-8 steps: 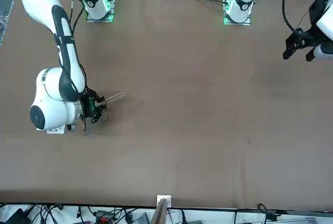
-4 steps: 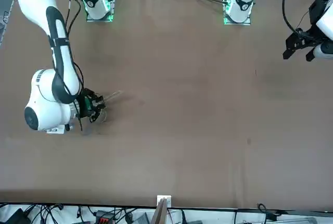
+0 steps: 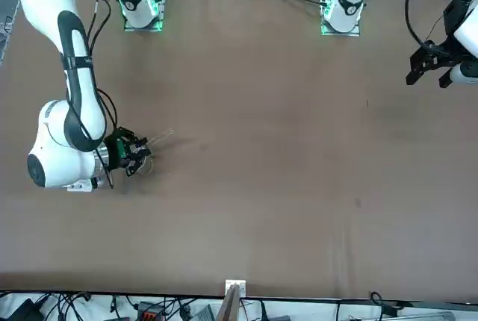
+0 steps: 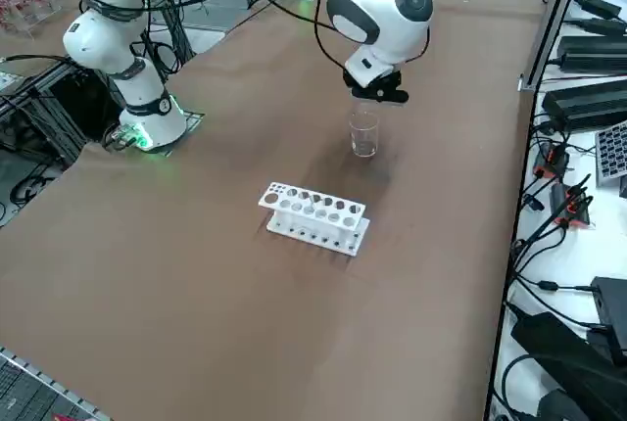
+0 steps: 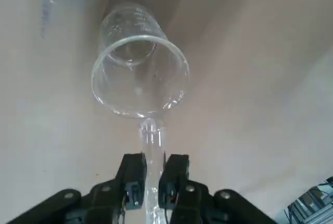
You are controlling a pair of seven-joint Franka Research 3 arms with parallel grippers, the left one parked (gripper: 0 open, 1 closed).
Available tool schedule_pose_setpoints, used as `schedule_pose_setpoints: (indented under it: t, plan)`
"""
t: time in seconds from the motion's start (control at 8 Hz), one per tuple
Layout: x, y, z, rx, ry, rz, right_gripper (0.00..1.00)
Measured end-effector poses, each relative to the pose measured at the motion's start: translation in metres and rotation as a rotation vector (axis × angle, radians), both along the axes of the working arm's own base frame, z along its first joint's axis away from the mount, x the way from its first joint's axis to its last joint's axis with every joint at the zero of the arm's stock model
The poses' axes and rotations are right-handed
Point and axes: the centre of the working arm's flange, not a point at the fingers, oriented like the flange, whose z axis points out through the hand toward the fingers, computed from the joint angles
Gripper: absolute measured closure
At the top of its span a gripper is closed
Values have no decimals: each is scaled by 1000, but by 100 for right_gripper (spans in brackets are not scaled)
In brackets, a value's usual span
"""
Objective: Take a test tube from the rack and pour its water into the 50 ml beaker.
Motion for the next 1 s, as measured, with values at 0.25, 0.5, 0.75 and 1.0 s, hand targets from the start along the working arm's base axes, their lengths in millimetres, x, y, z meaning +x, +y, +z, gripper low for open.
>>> schedule_pose_setpoints:
  t: [0.25,0.5,0.75,1.0]
  plan:
    - [0,0,-4,0,6,1,81]
    - [0,0,-4,-3,6,2,81]
    - [3,-2,6,-80,6,-15,81]
    - [9,-3,31,-248,-5,-54,81]
